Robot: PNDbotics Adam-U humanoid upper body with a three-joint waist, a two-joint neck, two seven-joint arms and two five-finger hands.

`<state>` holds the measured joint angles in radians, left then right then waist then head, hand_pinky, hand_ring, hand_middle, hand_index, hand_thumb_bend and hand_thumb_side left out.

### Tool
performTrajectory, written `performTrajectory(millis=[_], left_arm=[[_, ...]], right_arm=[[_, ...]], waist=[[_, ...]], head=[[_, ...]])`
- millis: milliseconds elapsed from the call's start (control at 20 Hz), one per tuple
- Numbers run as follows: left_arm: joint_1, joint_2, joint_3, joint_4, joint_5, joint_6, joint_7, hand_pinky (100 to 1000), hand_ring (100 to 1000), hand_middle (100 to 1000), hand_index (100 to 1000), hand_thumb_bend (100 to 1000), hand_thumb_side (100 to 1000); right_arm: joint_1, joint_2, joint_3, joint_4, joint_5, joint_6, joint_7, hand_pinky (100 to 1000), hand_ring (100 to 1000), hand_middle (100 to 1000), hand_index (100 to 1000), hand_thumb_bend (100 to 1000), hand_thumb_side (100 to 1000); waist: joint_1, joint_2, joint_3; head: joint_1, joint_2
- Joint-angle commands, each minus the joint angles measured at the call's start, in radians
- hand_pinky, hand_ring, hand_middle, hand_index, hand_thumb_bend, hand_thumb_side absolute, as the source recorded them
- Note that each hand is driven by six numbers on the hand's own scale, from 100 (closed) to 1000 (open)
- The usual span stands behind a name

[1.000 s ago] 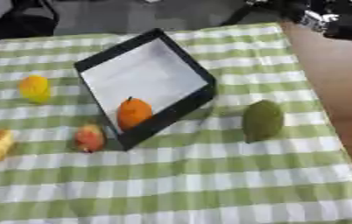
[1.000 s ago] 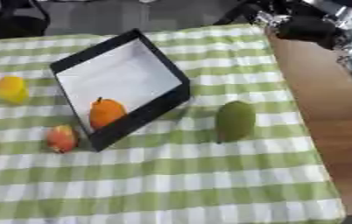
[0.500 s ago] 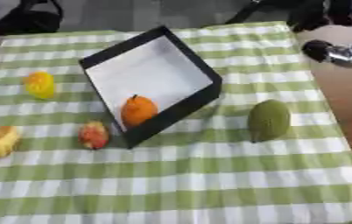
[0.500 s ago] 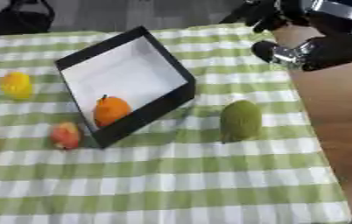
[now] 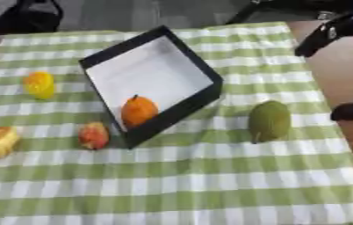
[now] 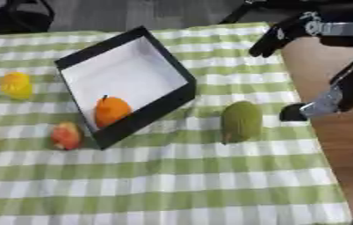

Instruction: Pick up objects on the table and place them in the box.

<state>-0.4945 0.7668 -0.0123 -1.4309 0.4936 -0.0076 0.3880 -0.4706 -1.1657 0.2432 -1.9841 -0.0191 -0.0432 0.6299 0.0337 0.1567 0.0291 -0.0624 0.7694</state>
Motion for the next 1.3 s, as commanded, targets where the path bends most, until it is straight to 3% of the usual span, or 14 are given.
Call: performTrajectory(millis=[50, 350, 700, 750, 800, 1300], left_arm=[[-0.010, 0.038, 0.010, -0.022, -0.005, 0.005, -0.001, 796, 840, 826, 918, 275, 803], [-0.013, 0.029, 0.002, -0.020, 0.000, 0.009, -0.004, 795, 839, 824, 916, 274, 806], [-0.014, 0.022, -0.002, -0.028, 0.001, 0.011, -0.008, 795, 838, 821, 915, 271, 808], [-0.014, 0.022, -0.002, -0.031, 0.000, 0.011, -0.008, 795, 838, 821, 914, 271, 807], [-0.013, 0.021, -0.001, -0.033, 0.001, 0.011, -0.007, 795, 838, 820, 913, 271, 807], [-0.008, 0.008, 0.000, -0.047, 0.005, 0.011, -0.002, 794, 837, 819, 911, 269, 811]], right_arm=[[-0.016, -0.034, 0.021, -0.016, 0.053, 0.019, 0.000, 883, 840, 827, 889, 547, 300], [-0.062, 0.009, 0.100, -0.016, 0.193, 0.083, -0.015, 878, 837, 820, 882, 535, 298], [-0.086, 0.080, 0.172, -0.014, 0.280, 0.176, 0.005, 871, 825, 804, 861, 540, 311], [-0.084, 0.089, 0.178, -0.009, 0.291, 0.185, 0.006, 871, 825, 802, 857, 554, 262], [-0.081, 0.099, 0.184, -0.001, 0.302, 0.190, 0.007, 870, 825, 803, 856, 540, 313], [-0.076, 0.201, 0.229, 0.143, 0.400, 0.164, -0.014, 865, 813, 779, 838, 524, 289]], waist=[[-0.015, 0.003, 0.003], [-0.017, 0.006, 0.010], [-0.015, 0.014, 0.019], [-0.015, 0.016, 0.020], [-0.014, 0.019, 0.021], [-0.008, 0.027, 0.026]], head=[[-0.009, 0.001], [-0.013, 0.001], [-0.016, 0.001], [-0.016, 0.001], [-0.016, 0.001], [-0.003, 0.001]])
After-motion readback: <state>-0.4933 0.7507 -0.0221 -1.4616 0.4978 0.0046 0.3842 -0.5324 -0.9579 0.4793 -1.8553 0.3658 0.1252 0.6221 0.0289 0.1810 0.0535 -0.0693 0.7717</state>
